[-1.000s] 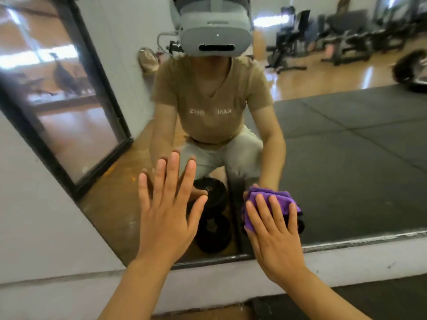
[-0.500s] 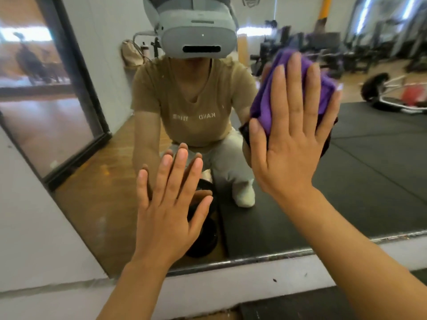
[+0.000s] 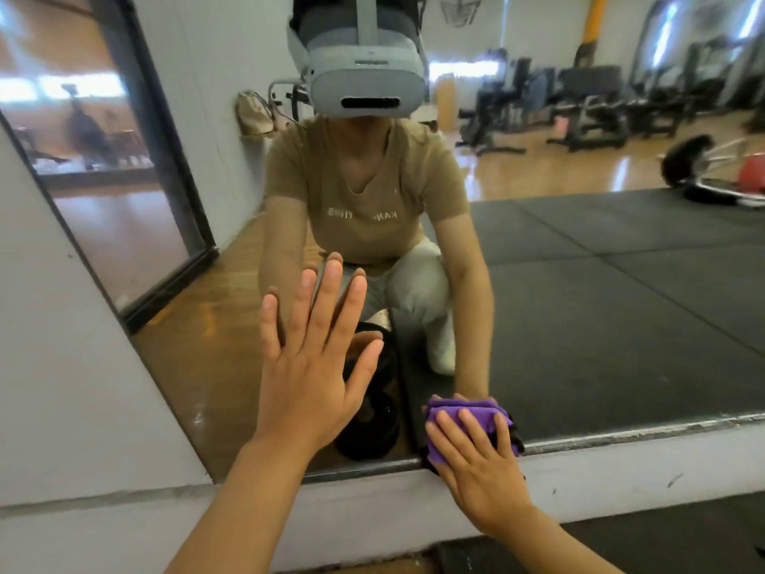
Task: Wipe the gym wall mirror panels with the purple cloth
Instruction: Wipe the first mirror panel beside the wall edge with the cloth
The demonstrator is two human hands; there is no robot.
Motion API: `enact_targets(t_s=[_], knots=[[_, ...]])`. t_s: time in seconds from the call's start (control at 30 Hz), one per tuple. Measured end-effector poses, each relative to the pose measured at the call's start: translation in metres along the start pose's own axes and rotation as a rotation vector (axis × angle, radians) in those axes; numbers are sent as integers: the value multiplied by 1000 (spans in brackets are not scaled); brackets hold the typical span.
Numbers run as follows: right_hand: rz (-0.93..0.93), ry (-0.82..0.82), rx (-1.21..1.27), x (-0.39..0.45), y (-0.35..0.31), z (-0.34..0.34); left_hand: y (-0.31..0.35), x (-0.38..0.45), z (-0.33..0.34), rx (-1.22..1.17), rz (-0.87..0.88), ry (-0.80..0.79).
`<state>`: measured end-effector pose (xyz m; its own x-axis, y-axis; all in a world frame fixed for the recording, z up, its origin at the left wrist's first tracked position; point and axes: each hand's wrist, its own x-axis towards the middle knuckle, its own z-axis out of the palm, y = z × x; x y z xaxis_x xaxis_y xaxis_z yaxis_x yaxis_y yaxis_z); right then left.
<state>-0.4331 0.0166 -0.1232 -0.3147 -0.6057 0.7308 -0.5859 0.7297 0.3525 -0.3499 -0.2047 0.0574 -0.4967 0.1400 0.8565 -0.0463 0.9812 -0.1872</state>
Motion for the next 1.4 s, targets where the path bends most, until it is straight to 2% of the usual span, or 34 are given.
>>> enact_targets(t_s=[0.1, 0.33, 0.47, 0.6, 0.73, 0.83, 0.97, 1.17, 1.4], knots=[[-22, 78, 7, 29, 18, -17, 0, -1, 1, 3, 9, 11], [204, 444, 82, 215, 76, -132, -1, -2, 2, -7, 13, 23], [308, 568, 42, 256, 84, -151, -2, -2, 4, -21, 5, 29], [207, 497, 87, 206, 61, -119, -2, -6, 6, -38, -2, 58], [13, 272, 73, 108, 25, -58, 11, -11, 11, -57, -118, 86], [-163, 109, -66, 40, 8, -17, 10, -13, 8, -62, -106, 66], [-311, -39, -98, 7, 9, 1, 0, -28, -1, -54, -138, 29], [-568, 32, -147, 49, 48, -31, -14, -49, -1, -6, -127, -24], [-215, 351, -52, 203, 89, -128, -12, -49, 3, -19, -135, 4]])
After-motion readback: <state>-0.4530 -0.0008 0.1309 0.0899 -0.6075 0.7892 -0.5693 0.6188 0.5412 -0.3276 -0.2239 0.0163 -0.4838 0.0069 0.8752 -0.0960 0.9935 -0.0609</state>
